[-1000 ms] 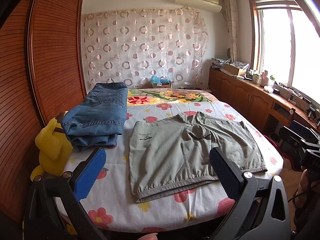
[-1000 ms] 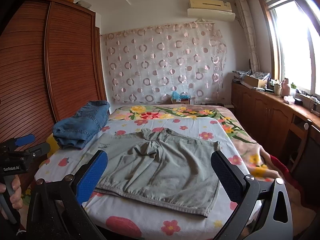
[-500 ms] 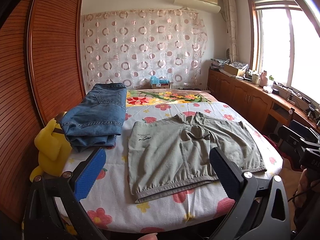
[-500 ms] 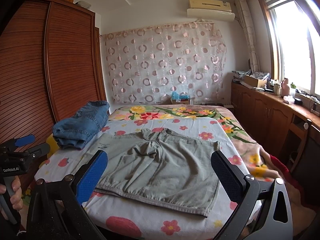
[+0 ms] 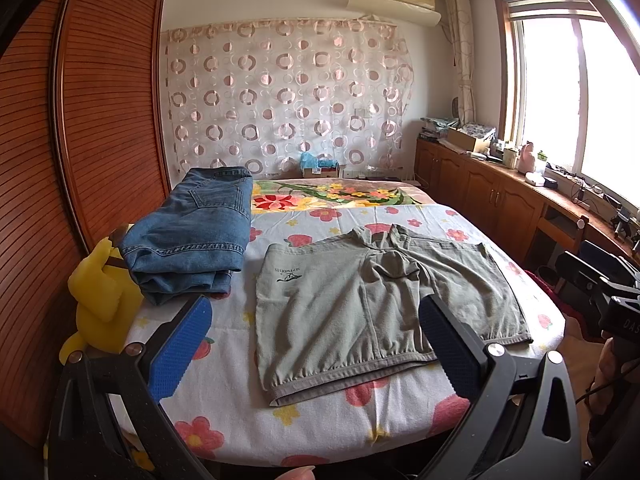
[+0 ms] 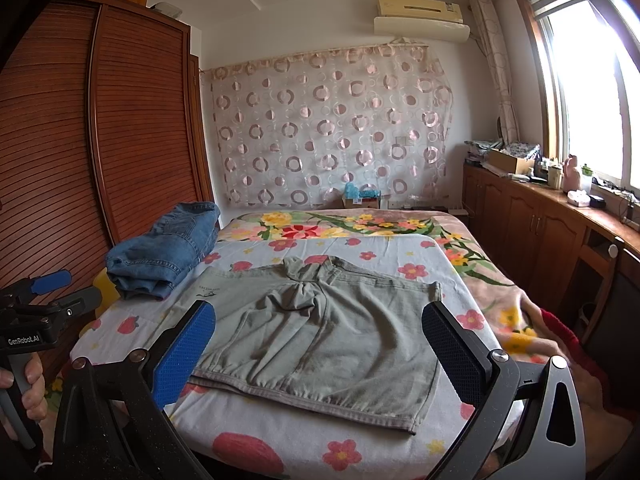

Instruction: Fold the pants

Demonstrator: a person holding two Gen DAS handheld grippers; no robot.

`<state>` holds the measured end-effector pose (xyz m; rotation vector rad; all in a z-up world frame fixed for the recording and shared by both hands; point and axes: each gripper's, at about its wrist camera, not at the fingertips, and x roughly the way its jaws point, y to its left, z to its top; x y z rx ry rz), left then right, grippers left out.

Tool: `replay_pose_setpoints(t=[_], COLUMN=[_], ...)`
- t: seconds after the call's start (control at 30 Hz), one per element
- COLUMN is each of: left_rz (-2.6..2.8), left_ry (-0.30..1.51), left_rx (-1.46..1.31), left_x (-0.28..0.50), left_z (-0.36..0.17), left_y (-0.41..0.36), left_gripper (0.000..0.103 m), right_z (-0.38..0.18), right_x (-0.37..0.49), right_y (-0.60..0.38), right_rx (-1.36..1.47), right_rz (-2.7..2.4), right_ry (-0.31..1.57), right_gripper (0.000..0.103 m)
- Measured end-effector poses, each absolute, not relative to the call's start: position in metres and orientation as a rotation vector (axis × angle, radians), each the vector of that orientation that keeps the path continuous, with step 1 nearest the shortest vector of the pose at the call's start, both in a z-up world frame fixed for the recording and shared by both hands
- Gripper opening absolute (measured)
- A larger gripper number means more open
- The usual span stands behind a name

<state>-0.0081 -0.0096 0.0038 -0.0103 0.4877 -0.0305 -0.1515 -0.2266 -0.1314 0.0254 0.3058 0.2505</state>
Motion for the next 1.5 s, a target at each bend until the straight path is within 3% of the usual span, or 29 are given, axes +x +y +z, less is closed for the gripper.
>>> replay_pose_setpoints(t=[1.13, 1.5], left_rz=[-0.032, -0.028], left_ry=[0.474, 0.561], left_rx=[-0.006, -0.014], left_x=[-0.012, 0.009], left_z=[0.009, -0.004], left_y=[-0.013, 0.000], left_gripper=[0.103, 0.103], right_z=[-0.131, -0.141], right_x=[-0.153, -0.141], right_y=[-0.227, -0.239], right_rx=[0.023, 0.014], right_rz=[0.253, 0.225], right_ry=[0.301, 0.338], right_gripper=[0.103, 0.102])
